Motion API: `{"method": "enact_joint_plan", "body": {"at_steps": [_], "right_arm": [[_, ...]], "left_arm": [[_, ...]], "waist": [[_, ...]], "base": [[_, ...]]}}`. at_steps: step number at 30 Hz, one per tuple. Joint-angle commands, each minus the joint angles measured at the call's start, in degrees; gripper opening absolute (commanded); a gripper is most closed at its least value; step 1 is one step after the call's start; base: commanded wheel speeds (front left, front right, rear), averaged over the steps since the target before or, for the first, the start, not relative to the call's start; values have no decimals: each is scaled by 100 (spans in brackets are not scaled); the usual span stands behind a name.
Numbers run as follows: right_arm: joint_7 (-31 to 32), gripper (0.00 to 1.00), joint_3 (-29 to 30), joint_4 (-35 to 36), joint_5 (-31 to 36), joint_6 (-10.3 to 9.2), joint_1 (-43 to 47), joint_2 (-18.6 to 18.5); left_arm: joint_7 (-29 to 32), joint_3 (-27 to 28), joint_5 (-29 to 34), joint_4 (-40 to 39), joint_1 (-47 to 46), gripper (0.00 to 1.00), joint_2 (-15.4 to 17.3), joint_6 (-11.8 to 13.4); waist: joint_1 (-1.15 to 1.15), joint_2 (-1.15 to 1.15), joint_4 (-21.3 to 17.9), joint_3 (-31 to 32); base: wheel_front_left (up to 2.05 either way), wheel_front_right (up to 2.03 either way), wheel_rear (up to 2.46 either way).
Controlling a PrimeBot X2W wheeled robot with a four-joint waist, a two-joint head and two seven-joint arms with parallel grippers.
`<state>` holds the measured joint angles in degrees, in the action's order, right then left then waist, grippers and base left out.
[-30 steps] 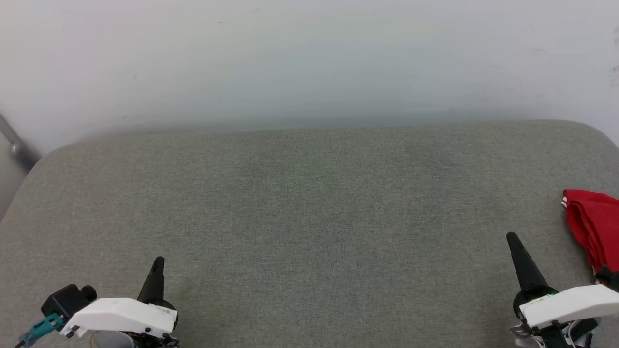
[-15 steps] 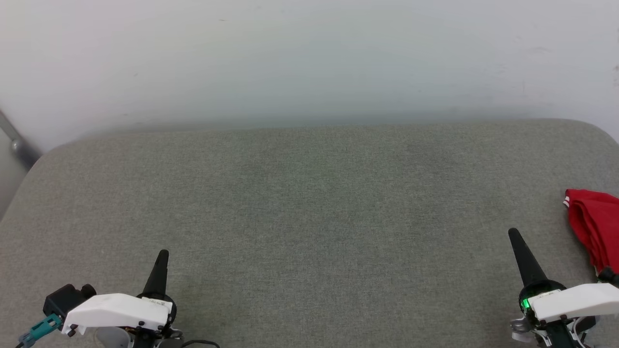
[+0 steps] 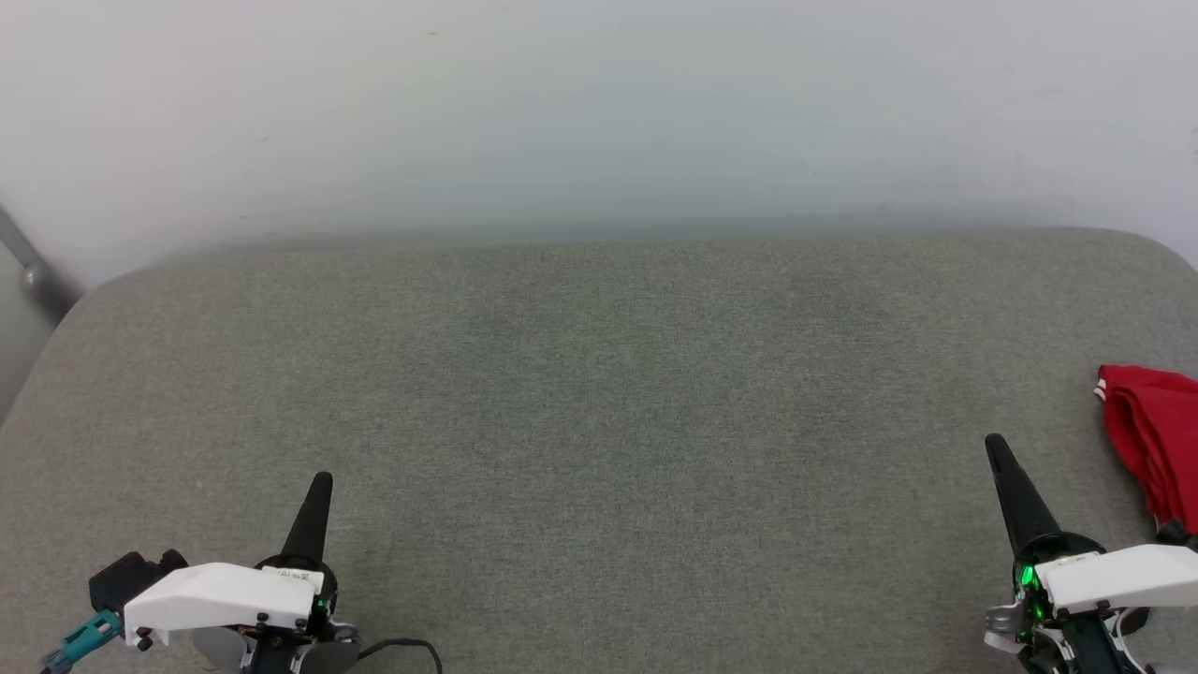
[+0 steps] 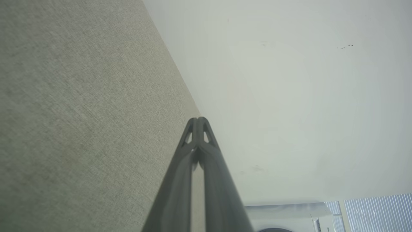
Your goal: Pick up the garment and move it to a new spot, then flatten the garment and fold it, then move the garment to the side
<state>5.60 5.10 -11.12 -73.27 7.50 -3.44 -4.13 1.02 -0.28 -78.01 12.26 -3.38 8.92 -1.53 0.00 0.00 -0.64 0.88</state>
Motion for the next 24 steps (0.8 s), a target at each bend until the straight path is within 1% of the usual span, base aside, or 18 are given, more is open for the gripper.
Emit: {"method": "enact_joint_plan", "body": {"at_steps": [1, 24], "right_arm": [[12, 0, 25, 8, -141, -1, -118, 11], [63, 0, 98, -168, -1173, -1, -237, 84]], "left_arm": [[35, 64, -112, -15, -124, 0, -7, -69], [329, 412, -903, 104, -232, 0, -345, -387]], "waist": [[0, 0, 2, -3], [0, 0, 35, -58]], "base": [[0, 0, 0], [0, 0, 0]]}}
